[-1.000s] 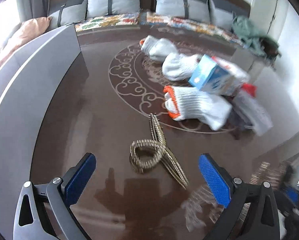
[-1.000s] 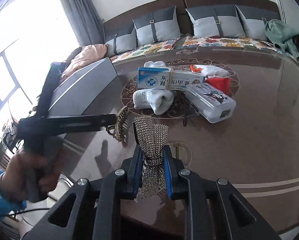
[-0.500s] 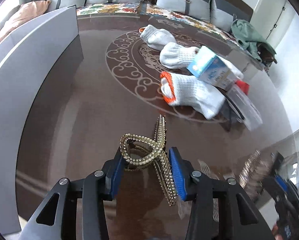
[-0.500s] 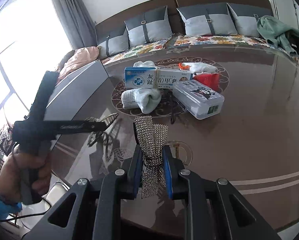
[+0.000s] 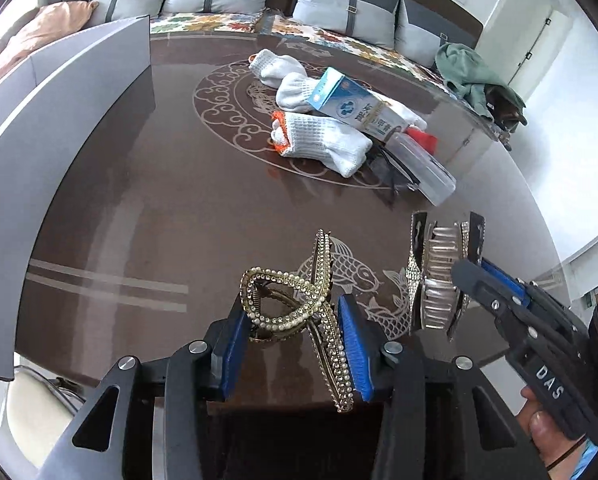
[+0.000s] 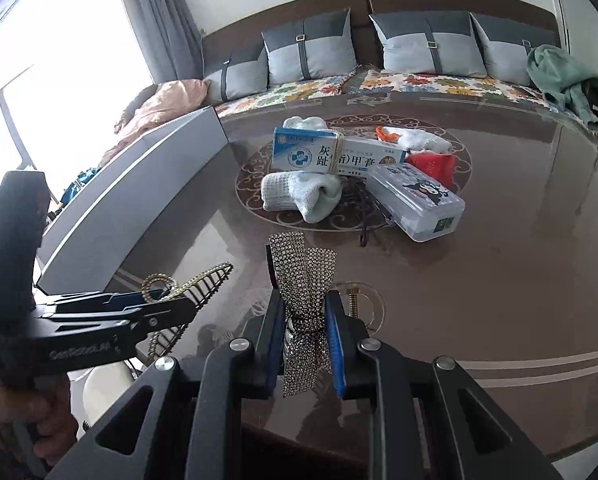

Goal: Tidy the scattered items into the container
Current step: 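Carry both held clips over the white cardboard box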

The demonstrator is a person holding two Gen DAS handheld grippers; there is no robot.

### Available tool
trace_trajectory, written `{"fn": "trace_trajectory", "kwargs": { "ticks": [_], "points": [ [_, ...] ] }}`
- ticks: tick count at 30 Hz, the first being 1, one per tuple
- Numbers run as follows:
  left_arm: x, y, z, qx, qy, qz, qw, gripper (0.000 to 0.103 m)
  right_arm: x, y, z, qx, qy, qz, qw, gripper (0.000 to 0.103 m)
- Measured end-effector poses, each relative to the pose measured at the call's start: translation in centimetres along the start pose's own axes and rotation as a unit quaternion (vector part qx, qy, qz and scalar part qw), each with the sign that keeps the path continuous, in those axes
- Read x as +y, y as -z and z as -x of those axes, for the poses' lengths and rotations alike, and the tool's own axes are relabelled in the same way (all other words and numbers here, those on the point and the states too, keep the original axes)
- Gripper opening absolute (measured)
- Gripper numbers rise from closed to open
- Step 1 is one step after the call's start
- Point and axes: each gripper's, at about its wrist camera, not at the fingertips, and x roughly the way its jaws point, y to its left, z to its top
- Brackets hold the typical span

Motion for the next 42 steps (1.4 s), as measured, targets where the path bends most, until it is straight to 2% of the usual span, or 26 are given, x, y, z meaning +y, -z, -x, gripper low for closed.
{"fn": "trace_trajectory", "kwargs": {
  "ticks": [10,17,23,27,29,31,34,37,42],
  "points": [
    [1.4,0.1,2.3,-0.014,0.004,0.017,0.9998,0.044,1.6,0.1,-0.8,0.029,0.006,0.022,0.999,0.020],
    [5.4,-1.2,7.6,-0.060,-0.001,0.060,0.9964,0.044,5.2,-1.6,-2.2,0.044,-0.023,0.054,0.997,0.020],
    [11.9,-2.5,13.5,-0.110,-0.036,0.118,0.9863,0.044,11.5,-4.9,-3.1,0.032,-0.088,0.093,0.991,0.020],
    [18.0,-2.7,17.0,-0.140,-0.083,0.161,0.9735,0.044,16.9,-8.2,-3.3,0.014,-0.145,0.117,0.982,0.020],
    [21.3,-2.8,18.3,-0.149,-0.115,0.181,0.9654,0.044,19.9,-10.0,-3.6,0.007,-0.177,0.126,0.976,0.020],
    [24.0,-2.8,19.1,-0.152,-0.131,0.197,0.9596,0.044,22.7,-11.4,-4.2,0.005,-0.204,0.131,0.970,0.020],
    [27.2,-3.2,19.2,-0.150,-0.155,0.209,0.9538,0.044,26.7,-13.0,-5.6,0.010,-0.238,0.129,0.963,0.020],
    [29.8,-3.9,18.2,-0.136,-0.158,0.223,0.9523,0.044,30.6,-13.9,-8.6,0.031,-0.252,0.126,0.959,0.020],
    [32.3,-4.1,15.1,-0.103,-0.161,0.233,0.9535,0.044,34.6,-13.1,-15.5,0.097,-0.230,0.132,0.959,0.020]
  ]
}}
